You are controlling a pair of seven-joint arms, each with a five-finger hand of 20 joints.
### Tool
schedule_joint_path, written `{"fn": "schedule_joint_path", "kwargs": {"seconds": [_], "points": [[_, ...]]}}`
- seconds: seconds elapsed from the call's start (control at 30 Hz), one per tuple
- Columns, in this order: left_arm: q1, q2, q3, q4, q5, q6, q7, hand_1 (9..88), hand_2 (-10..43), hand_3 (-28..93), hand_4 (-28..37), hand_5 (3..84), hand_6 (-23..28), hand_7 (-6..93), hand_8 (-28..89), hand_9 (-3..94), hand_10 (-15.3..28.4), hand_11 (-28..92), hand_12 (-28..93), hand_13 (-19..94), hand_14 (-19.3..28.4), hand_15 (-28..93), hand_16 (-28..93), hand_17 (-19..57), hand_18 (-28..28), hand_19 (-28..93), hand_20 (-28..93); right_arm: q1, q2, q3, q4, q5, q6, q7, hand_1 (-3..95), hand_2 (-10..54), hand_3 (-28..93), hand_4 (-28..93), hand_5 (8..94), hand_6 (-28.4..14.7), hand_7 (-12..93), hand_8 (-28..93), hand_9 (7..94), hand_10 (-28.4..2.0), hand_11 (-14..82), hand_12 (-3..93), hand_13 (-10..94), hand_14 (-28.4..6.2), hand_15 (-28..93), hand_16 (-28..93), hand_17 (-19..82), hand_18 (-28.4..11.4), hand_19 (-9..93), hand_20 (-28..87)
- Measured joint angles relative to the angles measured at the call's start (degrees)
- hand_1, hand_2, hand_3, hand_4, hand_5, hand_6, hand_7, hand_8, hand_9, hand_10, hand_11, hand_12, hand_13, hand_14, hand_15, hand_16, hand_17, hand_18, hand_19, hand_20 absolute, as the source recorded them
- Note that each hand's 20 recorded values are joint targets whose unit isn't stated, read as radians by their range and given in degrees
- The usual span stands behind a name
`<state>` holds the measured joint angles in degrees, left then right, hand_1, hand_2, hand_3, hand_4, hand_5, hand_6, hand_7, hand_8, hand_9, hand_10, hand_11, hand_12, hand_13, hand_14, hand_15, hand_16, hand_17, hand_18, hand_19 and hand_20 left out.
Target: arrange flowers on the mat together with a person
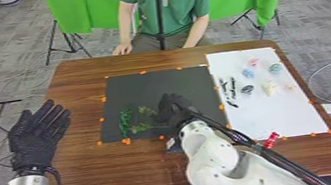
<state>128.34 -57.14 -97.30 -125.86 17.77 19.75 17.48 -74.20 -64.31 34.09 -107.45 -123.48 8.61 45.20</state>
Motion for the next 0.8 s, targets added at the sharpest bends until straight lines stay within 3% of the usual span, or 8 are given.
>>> {"fn": "schedule_joint_path", "kwargs": {"seconds": [0.17, 0.23, 0.33, 0.5, 0.63, 0.8], "points": [[-0.2, 0.09, 0.0, 0.21, -0.03, 0.0, -0.24, 22.1, 14.3, 78, -28.3, 48.5, 9.4, 16.1, -9, 42.7, 16.3, 19, 10, 32, 17.2, 35, -6, -5.9, 17.7, 40, 15, -1.6, -0.6, 0.9, 0.7, 0.5, -0.5, 0.4, 44.6, -9.5, 73, -18, 64.1, -3.6, 26, 0, 70.1, -12.0, 40.8, 50.0, 58, -14.9, 70, 38, 26, -23.7, 77, 26], [-0.2, 0.1, -0.01, 0.24, -0.06, 0.0, -0.2, 22.2, 14.2, 78, -28.3, 48.5, 9.3, 16.1, -9, 42.7, 16.2, 19, 10, 32, 17.2, 35, -6, -5.9, 17.6, 39, 15, -2.1, -0.4, 1.2, 0.6, 0.8, -1.2, 0.1, 43.2, -9.5, 73, -18, 62.8, -3.8, 22, -10, 68.9, -12.6, 42.3, 47.8, 57, -15.2, 70, 37, 26, -23.7, 77, 25], [0.0, 0.1, -0.28, 0.24, -0.1, -0.01, 0.05, 22.2, 14.1, 78, -28.3, 48.6, 9.3, 16.1, -9, 43.0, 16.1, 19, 10, 32, 17.1, 35, -6, -5.9, 17.6, 39, 15, -2.6, 0.4, 1.7, -0.7, 1.6, -1.3, -0.5, 42.8, -9.5, 73, -18, 62.2, -4.0, 21, -11, 68.8, -12.8, 42.8, 47.1, 57, -15.2, 70, 37, 25, -23.7, 77, 25], [1.1, 0.09, -1.26, 0.17, -0.15, -0.08, 0.66, 22.2, 14.0, 79, -28.3, 48.8, 8.9, 16.7, -9, 43.1, 15.9, 19, 10, 32, 16.8, 35, -6, -5.8, 17.3, 39, 15, -3.1, 3.5, 1.8, -3.4, 1.8, -0.4, -0.5, 42.7, -9.5, 72, -21, 62.2, -3.8, 23, -10, 68.0, -13.3, 46.3, 44.5, 57, -15.3, 71, 38, 25, -23.9, 78, 25], [1.7, 0.08, -1.53, 0.14, -0.2, -0.08, 1.13, 22.1, 13.8, 79, -28.3, 48.8, 8.9, 16.9, -10, 43.1, 15.9, 20, 10, 32, 16.6, 36, -7, -5.7, 17.2, 39, 15, -3.7, 5.0, 2.6, -3.6, 0.3, -1.1, 0.7, 41.1, -9.5, 73, -26, 63.0, -3.0, 32, -11, 66.9, -14.4, 52.4, 37.4, 57, -15.5, 72, 38, 26, -24.0, 78, 26], [1.7, 0.08, -1.38, 0.14, -0.27, -0.07, 1.13, 22.0, 13.8, 79, -28.3, 48.8, 8.8, 17.1, -10, 43.1, 15.8, 20, 10, 32, 16.8, 36, -7, -5.7, 17.2, 39, 15, -3.9, 4.4, 3.1, -2.2, -3.8, -4.3, 1.3, 42.0, -9.5, 68, -28, 63.3, -2.2, 39, -6, 66.9, -14.3, 54.8, 37.4, 57, -15.4, 72, 39, 26, -24.1, 78, 27]]}}
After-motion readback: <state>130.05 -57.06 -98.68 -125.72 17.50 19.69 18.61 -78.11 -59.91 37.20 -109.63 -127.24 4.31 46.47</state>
